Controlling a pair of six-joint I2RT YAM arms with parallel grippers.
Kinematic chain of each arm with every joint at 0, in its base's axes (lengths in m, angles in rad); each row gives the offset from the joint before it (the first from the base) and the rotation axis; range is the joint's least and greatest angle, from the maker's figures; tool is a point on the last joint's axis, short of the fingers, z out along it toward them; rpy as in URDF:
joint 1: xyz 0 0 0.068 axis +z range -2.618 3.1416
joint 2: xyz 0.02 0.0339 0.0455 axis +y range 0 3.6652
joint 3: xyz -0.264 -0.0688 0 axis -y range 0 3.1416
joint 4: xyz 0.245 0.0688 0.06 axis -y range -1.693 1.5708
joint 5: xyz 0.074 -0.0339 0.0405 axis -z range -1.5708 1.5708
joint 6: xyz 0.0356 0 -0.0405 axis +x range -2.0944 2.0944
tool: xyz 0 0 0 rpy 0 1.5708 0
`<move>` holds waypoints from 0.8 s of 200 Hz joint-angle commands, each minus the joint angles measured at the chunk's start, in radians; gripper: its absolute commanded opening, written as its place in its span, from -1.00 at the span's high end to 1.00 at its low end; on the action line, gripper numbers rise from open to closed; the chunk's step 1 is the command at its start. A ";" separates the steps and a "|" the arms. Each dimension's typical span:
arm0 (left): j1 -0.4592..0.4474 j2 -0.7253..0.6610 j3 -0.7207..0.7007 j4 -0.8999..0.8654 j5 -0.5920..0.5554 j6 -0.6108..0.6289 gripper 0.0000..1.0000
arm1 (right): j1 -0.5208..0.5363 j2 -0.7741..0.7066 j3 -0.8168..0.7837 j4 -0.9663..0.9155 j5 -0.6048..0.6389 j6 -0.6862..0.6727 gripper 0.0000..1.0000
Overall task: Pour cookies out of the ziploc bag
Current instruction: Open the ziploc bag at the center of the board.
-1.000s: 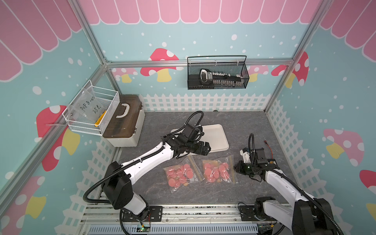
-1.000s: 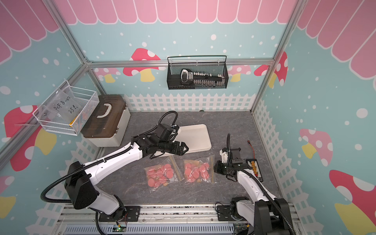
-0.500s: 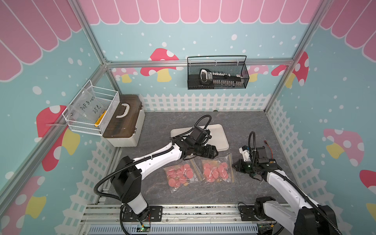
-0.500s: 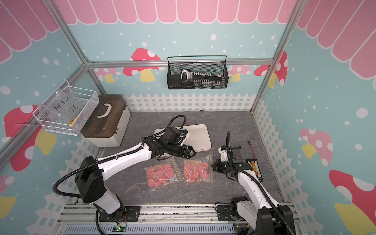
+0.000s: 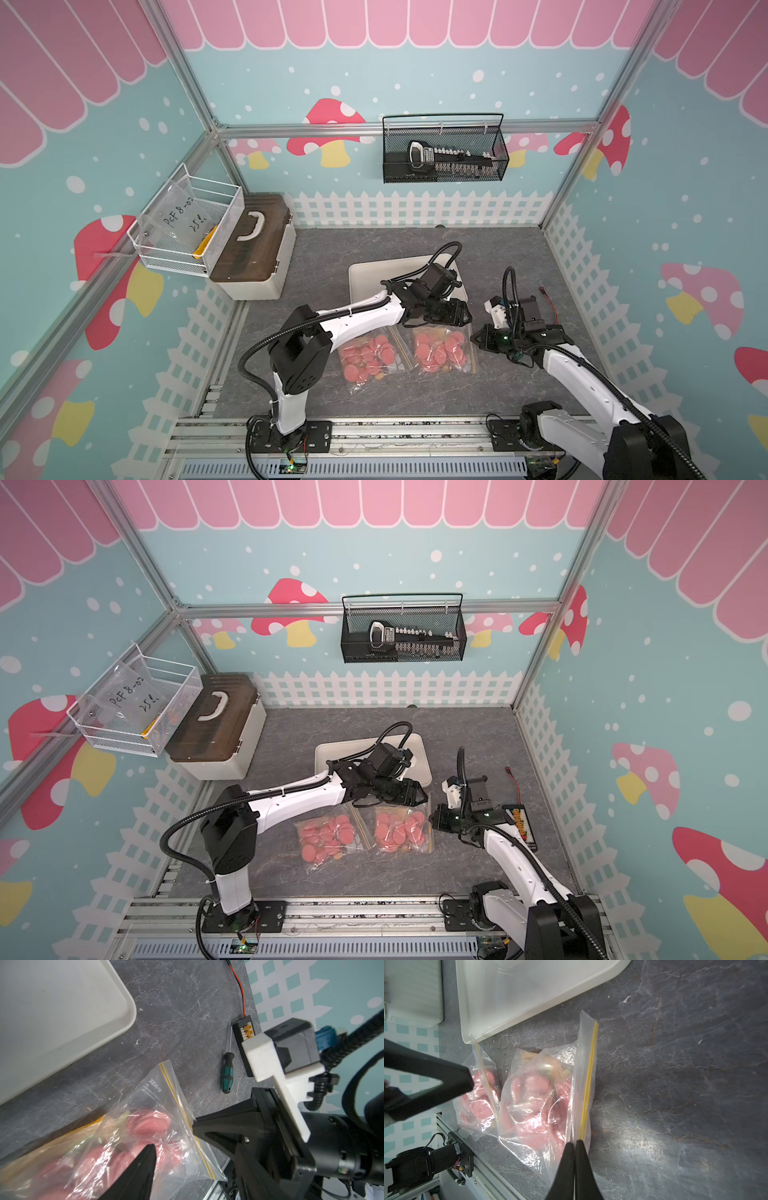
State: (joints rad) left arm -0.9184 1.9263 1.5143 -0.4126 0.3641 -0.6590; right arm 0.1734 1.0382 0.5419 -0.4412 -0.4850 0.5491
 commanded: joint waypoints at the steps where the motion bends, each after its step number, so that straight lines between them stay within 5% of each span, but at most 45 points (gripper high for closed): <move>1: -0.020 0.040 0.039 -0.006 0.005 -0.037 -0.19 | 0.009 -0.010 0.022 -0.015 0.020 0.029 1.00; 160: -0.034 0.195 0.144 -0.084 -0.044 -0.063 0.10 | 0.011 -0.029 -0.009 0.013 0.033 0.057 1.00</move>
State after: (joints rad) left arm -0.9451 2.0937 1.6165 -0.4599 0.3359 -0.6987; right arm 0.1780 1.0279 0.5426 -0.4377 -0.4603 0.5968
